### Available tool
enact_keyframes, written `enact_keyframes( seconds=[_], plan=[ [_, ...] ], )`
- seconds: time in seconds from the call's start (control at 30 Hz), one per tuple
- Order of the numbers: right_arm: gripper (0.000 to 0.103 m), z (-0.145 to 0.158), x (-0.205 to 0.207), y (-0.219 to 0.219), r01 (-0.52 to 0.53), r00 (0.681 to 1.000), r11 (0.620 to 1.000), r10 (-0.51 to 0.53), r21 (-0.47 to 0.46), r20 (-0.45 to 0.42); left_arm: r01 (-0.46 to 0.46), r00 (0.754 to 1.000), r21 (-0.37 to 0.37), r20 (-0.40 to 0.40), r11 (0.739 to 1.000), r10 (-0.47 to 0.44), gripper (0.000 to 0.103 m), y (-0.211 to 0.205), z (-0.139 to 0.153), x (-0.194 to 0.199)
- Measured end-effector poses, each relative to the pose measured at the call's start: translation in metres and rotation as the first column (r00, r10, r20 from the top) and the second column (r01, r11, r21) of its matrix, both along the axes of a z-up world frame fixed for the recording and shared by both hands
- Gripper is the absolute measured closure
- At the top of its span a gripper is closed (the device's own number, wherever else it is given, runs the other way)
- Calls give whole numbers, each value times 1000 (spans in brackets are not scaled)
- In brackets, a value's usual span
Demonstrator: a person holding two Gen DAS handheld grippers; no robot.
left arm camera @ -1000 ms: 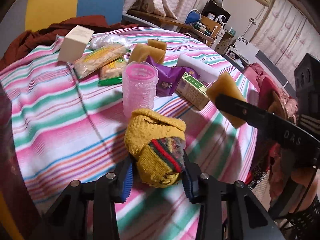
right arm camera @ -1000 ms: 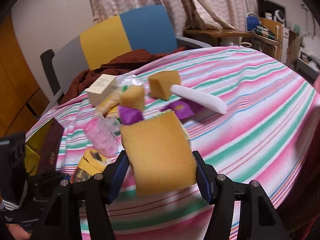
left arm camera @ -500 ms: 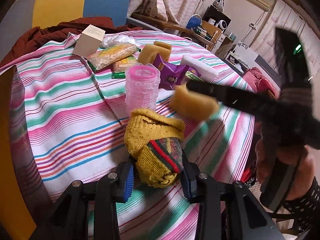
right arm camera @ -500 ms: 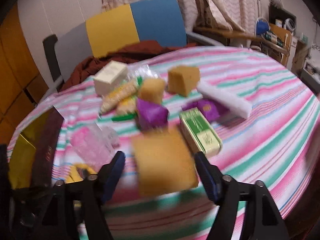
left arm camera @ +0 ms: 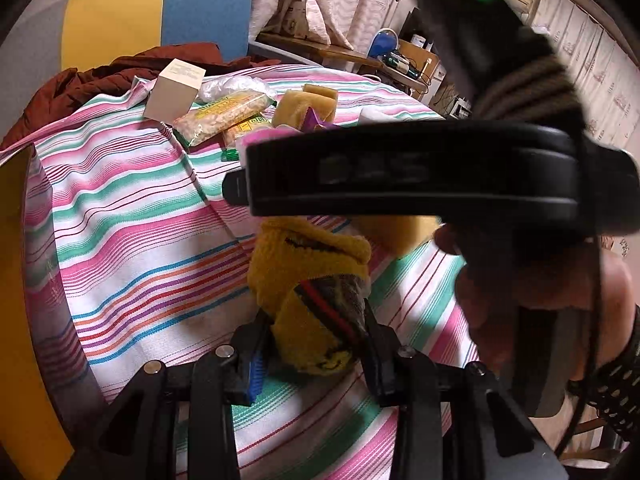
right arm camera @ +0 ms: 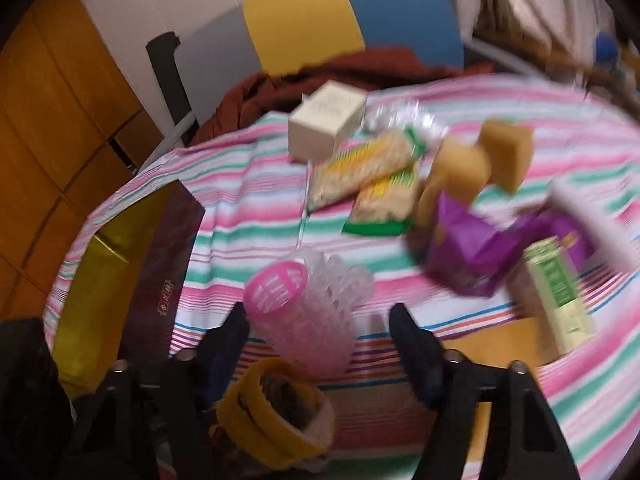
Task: Organize objects
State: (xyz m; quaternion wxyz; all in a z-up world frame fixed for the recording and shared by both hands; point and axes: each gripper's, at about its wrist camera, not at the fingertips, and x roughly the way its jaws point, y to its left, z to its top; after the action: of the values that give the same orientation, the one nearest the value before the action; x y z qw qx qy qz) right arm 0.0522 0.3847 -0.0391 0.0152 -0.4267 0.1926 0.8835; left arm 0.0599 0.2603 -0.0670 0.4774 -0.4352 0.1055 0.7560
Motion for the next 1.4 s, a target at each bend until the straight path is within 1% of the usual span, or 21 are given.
enact_keyframes(
  seconds=[0.03, 0.07, 0.13, 0.23, 0.33, 0.43, 0.53, 0.63, 0.73, 0.77, 0.87, 0.9, 0.97, 1.0, 1.03, 1.1, 1.17, 1.27, 1.33, 1.37, 1.4],
  plan=[
    [51, -3, -2, 0, -1, 1000, 1000, 1, -5, 7, 3, 1000, -1, -4, 1000, -3, 65, 0, 0, 0],
    [60, -4, -4, -2, -3, 1000, 1000, 3, 11, 7, 9, 1000, -1, -6, 1000, -9, 65, 0, 0, 1],
    [66, 1, -3, -4, 4, 1000, 999, -4, 46, -17, 5, 1000, 7, 3, 1000, -5, 67, -3, 2, 1],
    [66, 10, 2, 3, 59, 997, 998, -57, 35, -47, -4, 1000, 31, 25, 1000, 3, 69, -12, 9, 2],
    [66, 20, 8, 13, 122, 990, 992, -120, 23, -78, -14, 1000, 62, 9, 998, 13, 69, -26, 21, 5],
    [66, 30, 12, 20, 155, 983, 988, -156, -15, -95, -33, 999, 105, -16, 994, 35, 69, -44, 39, 4],
    [66, 41, 10, 12, 141, 982, 988, -147, -59, -121, -88, 995, 142, -31, 986, 93, 69, -67, 54, -6],
    [66, 54, 5, -10, 79, 986, 995, -88, -63, -143, -194, 980, 148, -9, 970, 198, 69, -99, 57, -23],
    [66, 64, -7, -42, -15, 988, 998, 5, -66, -157, -320, 947, 136, 38, 938, 318, 68, -135, 54, -46],
    [66, 66, -10, -54, -45, 986, 997, 35, -65, -160, -374, 927, 125, 55, 919, 370, 68, -151, 51, -56],
    [66, 72, -23, -92, -143, 978, 988, 132, -57, -162, -478, 878, 91, 84, 873, 472, 68, -188, 42, -81],
    [66, 71, -30, -107, -179, 974, 982, 169, -56, -153, -518, 854, 75, 92, 852, 511, 68, -204, 39, -91],
    [66, 68, -44, -131, -229, 967, 972, 220, -56, -130, -557, 829, 43, 91, 829, 552, 68, -219, 35, -102],
    [66, 65, -54, -145, -256, 963, 965, 249, -56, -105, -584, 810, 20, 86, 811, 581, 68, -230, 34, -111],
    [66, 61, -64, -156, -273, 960, 960, 268, -58, -78, -601, 797, 10, 87, 799, 598, 68, -238, 32, -118],
    [66, 50, -85, -176, -290, 957, 953, 290, -84, -18, -633, 768, -29, 101, 773, 633, 68, -250, 28, -135],
    [66, 39, -108, -195, -298, 953, 948, 302, -109, 25, -662, 741, -41, 114, 748, 662, 68, -265, 24, -151],
    [65, 25, -136, -212, -303, 948, 943, 313, -134, 55, -689, 712, -74, 115, 721, 693, 68, -274, 21, -166],
    [63, 18, -151, -218, -269, 957, 946, 283, -181, 58, -699, 699, -97, 117, 709, 706, 67, -279, 17, -179],
    [54, 16, -156, -219, -252, 962, 946, 268, -206, 54, -705, 691, -108, 116, 701, 714, 63, -280, 16, -183],
    [42, 17, -158, -218, -229, 969, 946, 245, -231, 43, -711, 686, -106, 113, 695, 719, 57, -284, 18, -185]
  ],
)
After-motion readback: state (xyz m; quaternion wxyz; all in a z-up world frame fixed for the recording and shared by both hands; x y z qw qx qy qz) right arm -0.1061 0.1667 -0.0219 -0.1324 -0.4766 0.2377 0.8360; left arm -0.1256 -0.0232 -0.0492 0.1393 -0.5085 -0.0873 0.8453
